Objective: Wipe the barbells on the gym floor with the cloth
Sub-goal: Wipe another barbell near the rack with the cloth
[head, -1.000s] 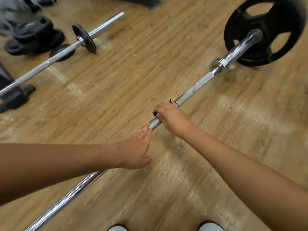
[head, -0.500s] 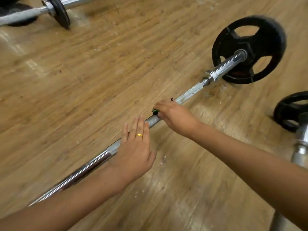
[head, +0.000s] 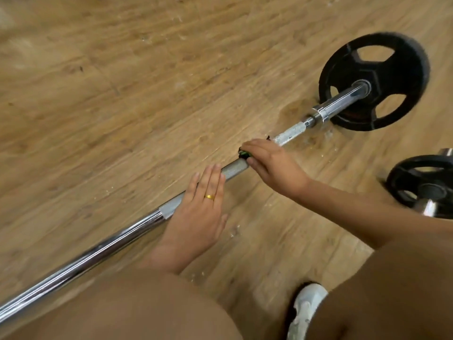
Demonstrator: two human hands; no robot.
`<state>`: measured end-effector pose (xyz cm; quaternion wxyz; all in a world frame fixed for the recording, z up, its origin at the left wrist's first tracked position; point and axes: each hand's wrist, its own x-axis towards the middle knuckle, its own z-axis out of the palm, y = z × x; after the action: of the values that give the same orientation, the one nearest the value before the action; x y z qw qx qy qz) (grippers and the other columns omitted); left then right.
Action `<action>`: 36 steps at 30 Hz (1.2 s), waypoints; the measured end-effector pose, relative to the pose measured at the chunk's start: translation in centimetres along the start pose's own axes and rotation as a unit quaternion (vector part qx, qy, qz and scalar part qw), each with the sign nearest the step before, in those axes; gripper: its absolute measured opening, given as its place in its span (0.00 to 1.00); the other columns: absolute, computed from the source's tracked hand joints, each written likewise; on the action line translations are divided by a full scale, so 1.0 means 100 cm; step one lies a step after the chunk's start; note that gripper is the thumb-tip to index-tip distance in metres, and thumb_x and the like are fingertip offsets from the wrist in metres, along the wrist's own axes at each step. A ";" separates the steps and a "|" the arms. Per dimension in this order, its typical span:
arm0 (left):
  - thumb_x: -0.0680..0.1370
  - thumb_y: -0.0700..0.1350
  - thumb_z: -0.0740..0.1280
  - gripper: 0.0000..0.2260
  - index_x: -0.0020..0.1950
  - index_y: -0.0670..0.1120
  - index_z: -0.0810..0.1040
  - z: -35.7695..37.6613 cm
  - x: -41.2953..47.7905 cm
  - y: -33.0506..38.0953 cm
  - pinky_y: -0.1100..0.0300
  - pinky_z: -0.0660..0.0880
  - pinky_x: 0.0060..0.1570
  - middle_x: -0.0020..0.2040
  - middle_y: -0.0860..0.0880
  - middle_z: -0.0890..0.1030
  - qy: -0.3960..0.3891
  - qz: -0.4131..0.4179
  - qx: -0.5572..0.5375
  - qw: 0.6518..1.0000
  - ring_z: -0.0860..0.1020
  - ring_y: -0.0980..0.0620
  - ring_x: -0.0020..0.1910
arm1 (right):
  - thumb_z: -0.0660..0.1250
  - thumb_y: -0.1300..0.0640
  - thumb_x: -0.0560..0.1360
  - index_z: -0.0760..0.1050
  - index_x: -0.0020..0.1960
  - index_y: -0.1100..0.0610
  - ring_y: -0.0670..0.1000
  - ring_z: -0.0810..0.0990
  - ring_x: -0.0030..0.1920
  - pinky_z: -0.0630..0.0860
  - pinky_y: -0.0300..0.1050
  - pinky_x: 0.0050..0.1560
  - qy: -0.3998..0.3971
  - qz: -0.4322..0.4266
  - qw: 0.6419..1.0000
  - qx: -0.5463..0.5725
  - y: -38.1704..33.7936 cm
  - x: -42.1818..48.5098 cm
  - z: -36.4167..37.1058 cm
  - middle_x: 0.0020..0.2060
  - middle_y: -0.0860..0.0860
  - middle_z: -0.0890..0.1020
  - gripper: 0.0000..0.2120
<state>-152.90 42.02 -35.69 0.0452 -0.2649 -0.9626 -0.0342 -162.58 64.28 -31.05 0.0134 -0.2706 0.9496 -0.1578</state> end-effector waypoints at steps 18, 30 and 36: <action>0.81 0.53 0.59 0.35 0.81 0.36 0.51 -0.009 0.007 -0.007 0.47 0.56 0.77 0.81 0.36 0.55 -0.034 -0.012 0.041 0.998 0.56 0.40 0.80 | 0.62 0.57 0.82 0.78 0.63 0.62 0.57 0.77 0.62 0.71 0.58 0.65 0.110 -0.072 0.987 0.096 0.030 -0.002 0.032 0.59 0.55 0.81 0.14; 0.81 0.61 0.53 0.39 0.80 0.32 0.51 -0.008 0.023 0.043 0.35 0.51 0.77 0.80 0.32 0.48 -0.061 -0.138 0.072 0.986 0.47 0.36 0.81 | 0.60 0.57 0.81 0.77 0.64 0.61 0.56 0.74 0.67 0.57 0.59 0.75 0.116 -0.059 0.988 0.081 0.022 -0.009 0.036 0.61 0.54 0.81 0.15; 0.83 0.60 0.53 0.40 0.80 0.32 0.43 0.004 0.018 0.029 0.41 0.48 0.79 0.80 0.32 0.42 -0.078 -0.086 0.125 0.985 0.44 0.36 0.81 | 0.62 0.58 0.80 0.78 0.62 0.60 0.55 0.76 0.63 0.62 0.59 0.74 0.104 -0.073 0.990 0.059 0.034 -0.002 0.034 0.59 0.53 0.81 0.13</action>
<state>-153.00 45.42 -35.73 -0.0002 -0.1749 -0.9792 0.1029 -163.81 66.12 -35.32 -0.0809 -0.3201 0.9124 -0.2417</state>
